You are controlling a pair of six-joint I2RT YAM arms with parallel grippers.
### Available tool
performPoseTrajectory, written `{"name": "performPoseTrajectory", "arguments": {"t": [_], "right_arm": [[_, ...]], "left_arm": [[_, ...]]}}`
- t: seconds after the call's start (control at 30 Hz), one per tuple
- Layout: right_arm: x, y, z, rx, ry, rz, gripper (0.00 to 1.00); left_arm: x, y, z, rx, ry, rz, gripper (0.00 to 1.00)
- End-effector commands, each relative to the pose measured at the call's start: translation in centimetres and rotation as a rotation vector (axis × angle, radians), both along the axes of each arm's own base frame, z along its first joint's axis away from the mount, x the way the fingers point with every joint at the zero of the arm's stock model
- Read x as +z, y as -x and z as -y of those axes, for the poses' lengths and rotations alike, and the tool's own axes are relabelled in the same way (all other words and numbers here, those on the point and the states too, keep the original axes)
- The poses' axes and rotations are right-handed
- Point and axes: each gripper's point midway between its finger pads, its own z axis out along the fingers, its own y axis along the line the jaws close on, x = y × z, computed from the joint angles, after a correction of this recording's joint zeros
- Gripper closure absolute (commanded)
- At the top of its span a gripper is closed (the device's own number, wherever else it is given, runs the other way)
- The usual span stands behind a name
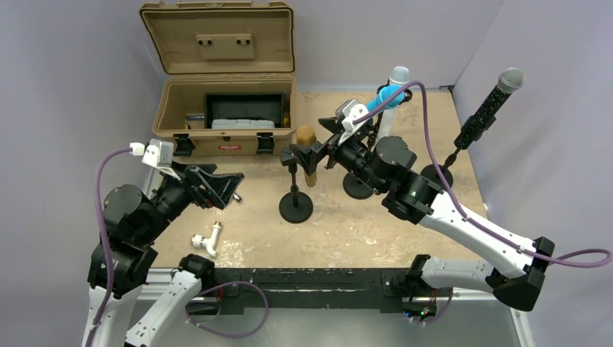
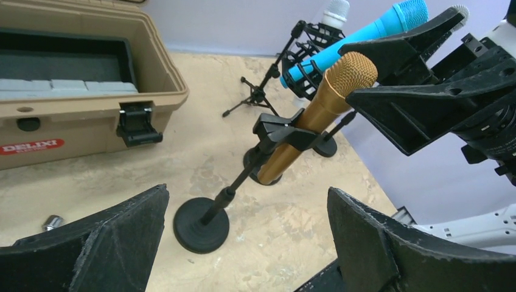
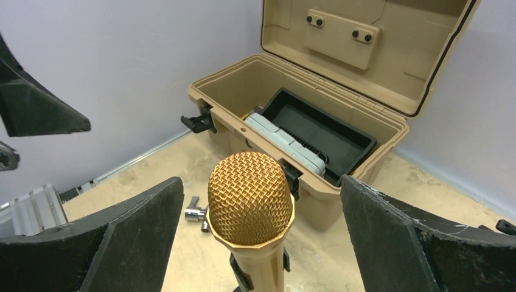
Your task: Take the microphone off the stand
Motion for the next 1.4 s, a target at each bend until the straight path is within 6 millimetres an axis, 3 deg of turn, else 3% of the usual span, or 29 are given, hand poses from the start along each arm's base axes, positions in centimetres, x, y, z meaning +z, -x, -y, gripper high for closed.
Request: {"name": "performPoseTrajectory", "arguments": {"t": [0.0, 0.17, 0.37, 0.63, 0.7, 0.93, 1.17, 1.37], "right_arm": [[1.5, 0.9, 0.5, 0.022, -0.039, 0.051, 0.02], [-0.4, 0.4, 0.3, 0.006, 0.001, 0.021, 0.08], [-0.8, -0.3, -0.4, 0.0, 0.041, 0.049, 0.2], [-1.6, -0.2, -2.4, 0.033, 0.073, 0.048, 0.38], [-1.2, 0.1, -2.6, 0.041, 0.068, 0.062, 0.47], [0.0, 1.0, -4.3, 0.131, 0.074, 0.13, 0.99], [3.3, 4.2, -6.3, 0.332, -0.017, 0.277, 1.0], [3.8, 5.3, -9.0, 0.468, -0.031, 0.308, 1.0]], "left_arm": [[-0.5, -0.2, 1.8, -0.087, 0.046, -0.021, 0.0], [-1.4, -1.1, 3.9, -0.186, 0.066, -0.071, 0.0], [-2.3, -2.4, 6.2, -0.309, 0.056, -0.123, 0.0], [-4.1, -3.9, 6.6, -0.296, 0.037, -0.129, 0.0], [-4.3, -3.9, 6.5, -0.294, 0.035, -0.129, 0.0], [-4.2, -3.4, 5.0, -0.225, -0.025, -0.074, 0.0], [-4.6, -2.1, 2.4, -0.144, -0.151, -0.034, 0.0], [-6.2, -0.7, 0.9, -0.107, -0.216, -0.039, 0.0]]}}
